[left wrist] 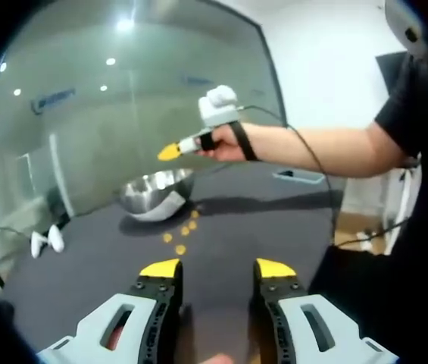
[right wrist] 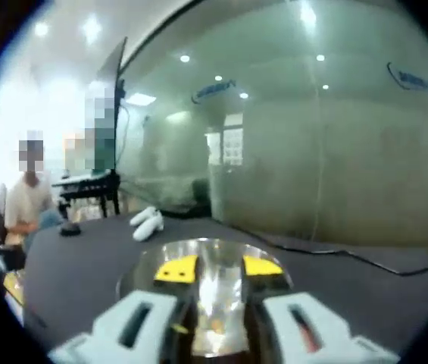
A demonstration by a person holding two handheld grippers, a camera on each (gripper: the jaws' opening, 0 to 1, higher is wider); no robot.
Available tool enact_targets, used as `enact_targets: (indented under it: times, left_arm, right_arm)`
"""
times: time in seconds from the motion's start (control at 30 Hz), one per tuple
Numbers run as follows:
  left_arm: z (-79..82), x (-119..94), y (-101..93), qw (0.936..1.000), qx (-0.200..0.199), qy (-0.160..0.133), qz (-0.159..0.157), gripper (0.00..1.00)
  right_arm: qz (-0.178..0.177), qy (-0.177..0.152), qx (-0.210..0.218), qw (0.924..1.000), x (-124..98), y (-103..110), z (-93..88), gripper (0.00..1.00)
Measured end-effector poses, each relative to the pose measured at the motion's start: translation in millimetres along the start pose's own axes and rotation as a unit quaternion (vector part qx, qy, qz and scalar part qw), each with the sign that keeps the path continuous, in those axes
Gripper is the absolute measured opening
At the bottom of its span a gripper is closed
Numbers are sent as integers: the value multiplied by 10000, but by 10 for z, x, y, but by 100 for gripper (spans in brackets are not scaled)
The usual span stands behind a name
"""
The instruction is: Pick up the QQ candy scattered on the table and place it into the stainless steel bowl on the table
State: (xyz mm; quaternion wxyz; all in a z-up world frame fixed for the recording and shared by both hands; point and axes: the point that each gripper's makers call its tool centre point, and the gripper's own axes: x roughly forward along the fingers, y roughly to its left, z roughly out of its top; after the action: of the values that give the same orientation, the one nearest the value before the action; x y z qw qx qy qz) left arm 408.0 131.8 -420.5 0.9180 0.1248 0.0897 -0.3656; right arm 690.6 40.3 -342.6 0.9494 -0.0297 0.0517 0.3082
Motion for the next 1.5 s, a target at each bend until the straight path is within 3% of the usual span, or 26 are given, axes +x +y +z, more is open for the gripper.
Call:
enact_targets:
  times: [0.57, 0.93, 1.03, 1.3, 1.4, 1.5]
  left_arm:
    - [25, 64, -77, 9999, 91, 27, -103, 39]
    - [9, 90, -93, 9999, 78, 31, -137, 39]
    - [-1, 86, -97, 9999, 81, 31, -134, 39]
    - [-45, 56, -93, 9998, 69, 51, -151, 39]
    - [-42, 51, -82, 9999, 54, 37, -138, 39]
    - [-30, 50, -83, 9999, 57, 13, -137, 39]
  right_arm:
    - [217, -2, -16, 9998, -233, 74, 10, 20]
    - [550, -76, -6, 9985, -641, 276, 1, 20]
    - [628, -35, -51, 9980, -807, 306, -121, 20]
    - [687, 439, -226, 9964, -1298, 431, -696, 20]
    - [654, 603, -349, 9954, -1379, 401, -856, 20]
    - [663, 662, -166, 9955, -1433, 410, -943, 20]
